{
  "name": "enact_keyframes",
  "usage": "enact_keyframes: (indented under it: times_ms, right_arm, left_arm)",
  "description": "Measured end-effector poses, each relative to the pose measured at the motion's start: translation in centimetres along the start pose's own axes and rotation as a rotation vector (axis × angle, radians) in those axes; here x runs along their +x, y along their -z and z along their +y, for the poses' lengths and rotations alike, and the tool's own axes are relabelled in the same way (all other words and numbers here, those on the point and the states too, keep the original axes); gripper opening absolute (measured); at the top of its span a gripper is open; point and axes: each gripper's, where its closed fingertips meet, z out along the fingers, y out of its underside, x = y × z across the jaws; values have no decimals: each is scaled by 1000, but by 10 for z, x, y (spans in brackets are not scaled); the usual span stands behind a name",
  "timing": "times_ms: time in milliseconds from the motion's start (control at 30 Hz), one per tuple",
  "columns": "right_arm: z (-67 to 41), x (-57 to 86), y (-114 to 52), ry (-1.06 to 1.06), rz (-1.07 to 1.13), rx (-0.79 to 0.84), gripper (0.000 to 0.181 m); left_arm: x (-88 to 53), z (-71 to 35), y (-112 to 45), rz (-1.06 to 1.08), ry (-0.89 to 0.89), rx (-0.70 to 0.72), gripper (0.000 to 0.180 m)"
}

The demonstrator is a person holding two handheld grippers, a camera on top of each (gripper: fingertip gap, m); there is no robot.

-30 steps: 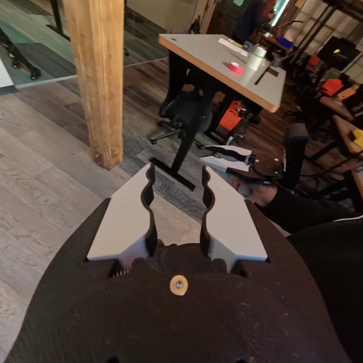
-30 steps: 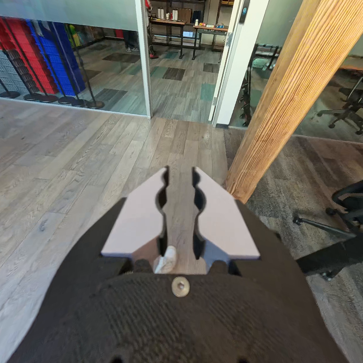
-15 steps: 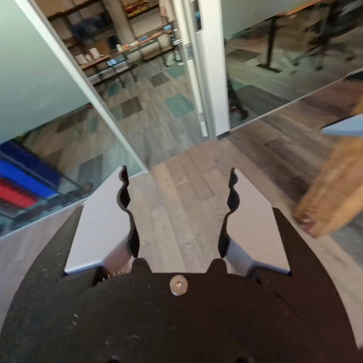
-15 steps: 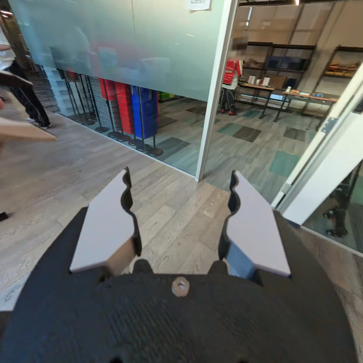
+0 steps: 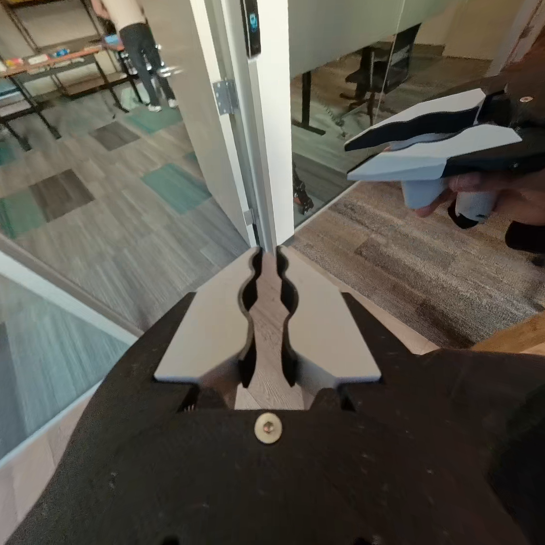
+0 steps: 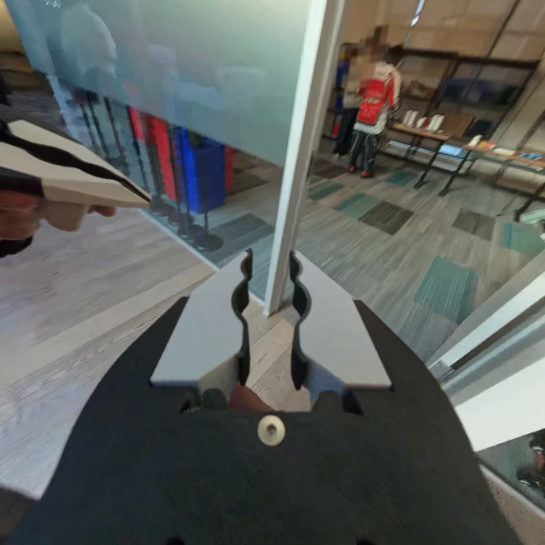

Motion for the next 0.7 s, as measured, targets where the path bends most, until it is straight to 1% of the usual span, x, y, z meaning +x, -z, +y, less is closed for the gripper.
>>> enact_keyframes:
  times_ms: [33,67,100,133,167,200,233,267,300,333,367,400,467,500,567,633,700]
  right_arm:
    - [-5,46,-19,-2,58,35,9]
    - [-1,93,-38,-14,109,46,11]
    - [8,139,-58,-40,156,44,33]
    - [24,187,-78,-78,213,31,66]
    - [43,234,-98,-118,271,12,89]
    - [64,276,-121,-155,308,-6,97]
    - [84,313,-148,-187,322,-24,97]
    - [103,345,-177,-212,323,-54,91]
    - [115,372,-210,-216,305,-90,62]
    - [120,393,-245,-203,268,-128,23]
    - [117,409,-284,-180,213,-159,3]
    - [109,424,-323,-150,166,-176,0]
    - [79,455,-403,-68,98,-190,1]
    - [64,470,-442,-38,71,-197,10]
    - [39,503,-520,-14,34,-202,38]
    - [34,540,-597,-9,8,-195,62]
    - [51,590,-666,-3,37,-234,73]
  left_arm:
    - [-36,-16,-25,13,-6,20,0]
    - [-76,-26,-51,8,-5,27,3]
    - [-119,-31,-79,-7,6,26,15]
    - [-159,-31,-106,-27,32,21,40]
    - [-200,-28,-137,-47,67,6,62]
    - [-235,-23,-168,-53,97,-20,70]
    - [-263,-16,-201,-50,129,-49,67]
    - [-287,-12,-234,-36,160,-74,37]
    - [-304,-10,-269,-8,199,-99,5]
    - [-317,-13,-304,25,244,-126,0]
    - [-331,-21,-338,43,277,-143,0]
    - [-346,-35,-371,50,291,-138,3]
    - [-380,-67,-431,40,283,-133,24]
    - [-399,-82,-459,40,269,-144,31]
    - [-437,-104,-511,72,234,-156,36]
    - [-484,-108,-567,87,205,-155,36]
    - [-536,-99,-630,98,234,-166,36]
